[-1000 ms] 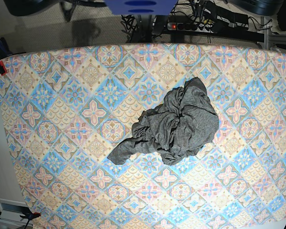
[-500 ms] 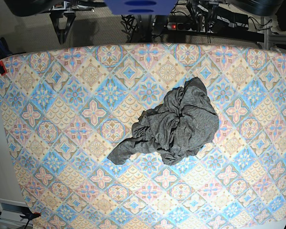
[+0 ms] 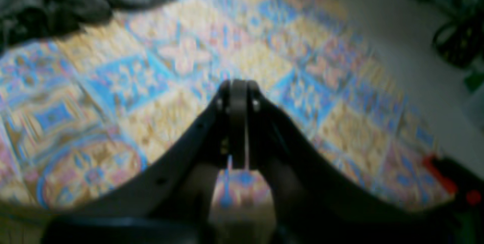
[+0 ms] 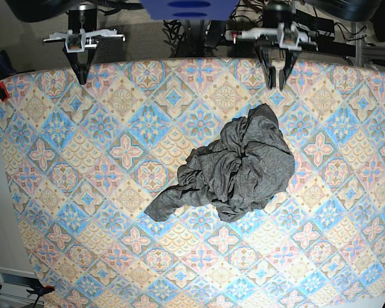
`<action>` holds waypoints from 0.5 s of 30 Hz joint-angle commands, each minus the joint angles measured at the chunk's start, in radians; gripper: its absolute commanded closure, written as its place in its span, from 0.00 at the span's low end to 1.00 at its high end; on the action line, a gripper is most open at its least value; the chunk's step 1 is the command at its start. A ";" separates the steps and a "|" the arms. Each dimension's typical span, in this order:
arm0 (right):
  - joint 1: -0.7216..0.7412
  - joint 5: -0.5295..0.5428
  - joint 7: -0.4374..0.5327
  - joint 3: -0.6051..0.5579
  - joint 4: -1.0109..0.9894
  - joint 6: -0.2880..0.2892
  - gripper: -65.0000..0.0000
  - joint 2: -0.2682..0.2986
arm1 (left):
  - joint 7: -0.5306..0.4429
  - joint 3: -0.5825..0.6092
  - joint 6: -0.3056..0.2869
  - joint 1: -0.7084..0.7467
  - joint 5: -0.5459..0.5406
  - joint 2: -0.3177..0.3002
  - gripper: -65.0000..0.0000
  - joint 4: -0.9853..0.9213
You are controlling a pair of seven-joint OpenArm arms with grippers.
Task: Layout the t-shirt on the table in an organized manner, then fold the t-shirt properly
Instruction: 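Lower both grippers toward the table, left gripper toward the grey shirt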
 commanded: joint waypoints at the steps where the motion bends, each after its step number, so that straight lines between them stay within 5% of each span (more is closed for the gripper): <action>1: 0.014 0.004 -0.004 -0.002 0.031 -0.002 1.00 0.003 | 0.027 -0.002 0.001 0.001 0.001 -0.003 0.79 0.045; 6: 0.107 0.004 -0.197 -0.050 0.048 -0.002 0.97 0.010 | 0.236 -0.013 0.001 -0.048 0.001 -0.003 0.79 0.127; 15: 0.211 0.004 -0.308 -0.128 0.049 -0.002 0.78 0.010 | 0.289 -0.113 -0.002 -0.091 -0.001 -0.001 0.79 0.128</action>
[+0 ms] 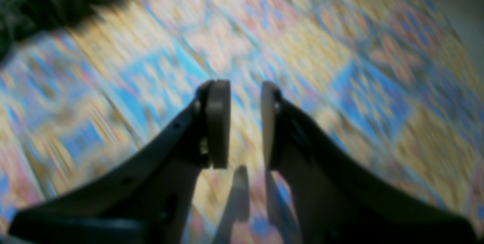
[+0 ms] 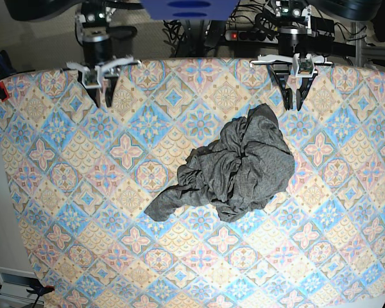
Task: Layout the t-shirt on the table in an organized manner, then fold the t-shirt properly
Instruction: 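Lower both grippers toward the table, left gripper toward the grey shirt, then grasp the crumpled grey t-shirt with the left gripper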
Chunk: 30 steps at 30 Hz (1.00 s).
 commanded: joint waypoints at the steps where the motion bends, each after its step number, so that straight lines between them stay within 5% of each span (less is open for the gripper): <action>1: -0.002 0.004 0.026 -0.008 0.021 -0.002 0.77 0.004 | 0.006 -0.001 -0.004 -0.009 -0.001 -0.002 0.79 0.020; 6: 0.062 0.004 0.017 -0.062 0.018 -0.002 0.75 0.004 | 0.255 -0.003 -0.004 -0.086 -0.001 -0.002 0.79 0.022; 10: 0.105 0.004 -0.129 -0.073 0.018 -0.002 0.75 0.025 | 0.399 -0.003 -0.006 -0.134 -0.001 -0.002 0.79 0.023; 19: 0.185 0.004 -0.342 -0.074 0.018 -0.002 0.75 0.033 | 0.563 -0.009 -0.006 -0.215 0.006 -0.002 0.48 0.023; 30: 0.185 0.004 -0.344 -0.074 0.018 0.000 0.61 0.051 | 0.761 -0.009 -0.007 -0.381 0.002 -0.037 0.47 0.020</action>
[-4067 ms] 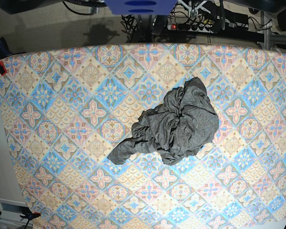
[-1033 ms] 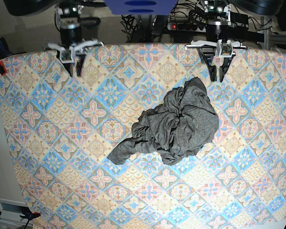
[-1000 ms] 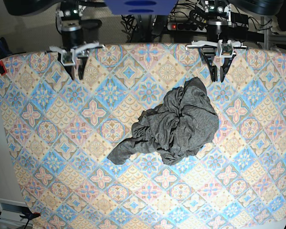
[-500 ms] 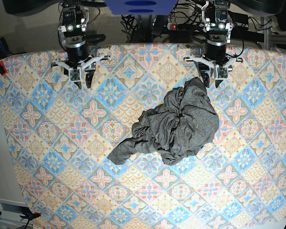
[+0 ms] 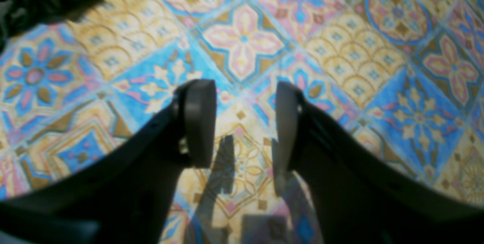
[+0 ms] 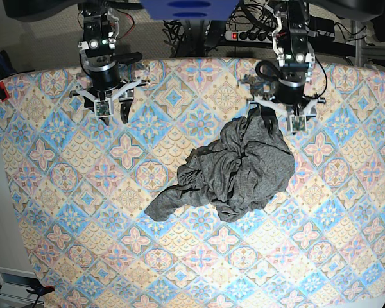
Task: Layout the t-shirt on the table in an organized manner, then fold the t-shirt properly
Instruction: 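Grasp the crumpled grey t-shirt with the left gripper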
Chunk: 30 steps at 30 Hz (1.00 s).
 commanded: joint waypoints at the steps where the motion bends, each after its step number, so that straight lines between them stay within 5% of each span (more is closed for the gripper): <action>1: -0.002 0.004 0.024 0.001 0.019 0.000 0.61 0.004 | -0.006 0.000 0.002 -0.026 0.001 -0.012 0.47 0.019; 8: 0.000 0.004 0.025 0.001 0.019 0.000 0.61 0.004 | 0.146 0.014 -0.006 -0.161 -0.001 -0.036 0.47 -0.006; 12: 0.000 0.004 0.025 0.001 0.019 0.000 0.61 0.004 | 0.224 0.132 -0.055 -0.244 0.007 -0.078 0.47 -0.079; 30: 0.023 0.004 0.024 0.001 0.014 0.000 0.61 0.006 | 0.195 0.118 -0.061 -0.353 -0.001 -0.071 0.47 -0.374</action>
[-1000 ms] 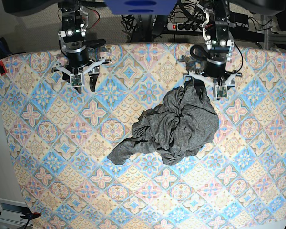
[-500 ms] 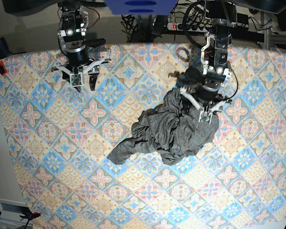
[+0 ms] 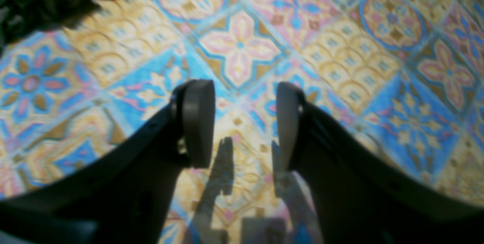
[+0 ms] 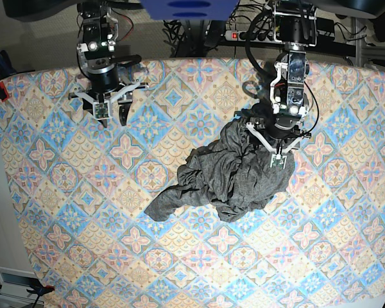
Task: Layout the t-shirt on the table in an organized manner, then fold the t-shirt properly
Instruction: 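Grasp the crumpled grey t-shirt with the left gripper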
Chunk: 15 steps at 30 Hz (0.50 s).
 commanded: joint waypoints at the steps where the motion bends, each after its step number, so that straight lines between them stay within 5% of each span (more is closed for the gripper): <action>1: 0.002 0.003 0.022 0.003 0.017 -0.002 0.61 0.003 | -0.032 0.003 0.000 -0.006 0.003 0.002 0.47 0.012; 7: 0.002 0.003 0.025 0.003 0.017 -0.002 0.61 0.003 | -0.061 0.006 -0.001 -0.009 0.005 0.014 0.53 -0.004; 15: 0.002 0.003 0.027 0.003 0.017 -0.002 0.61 0.003 | -0.058 0.069 0.002 -0.052 0.005 0.014 0.91 -0.084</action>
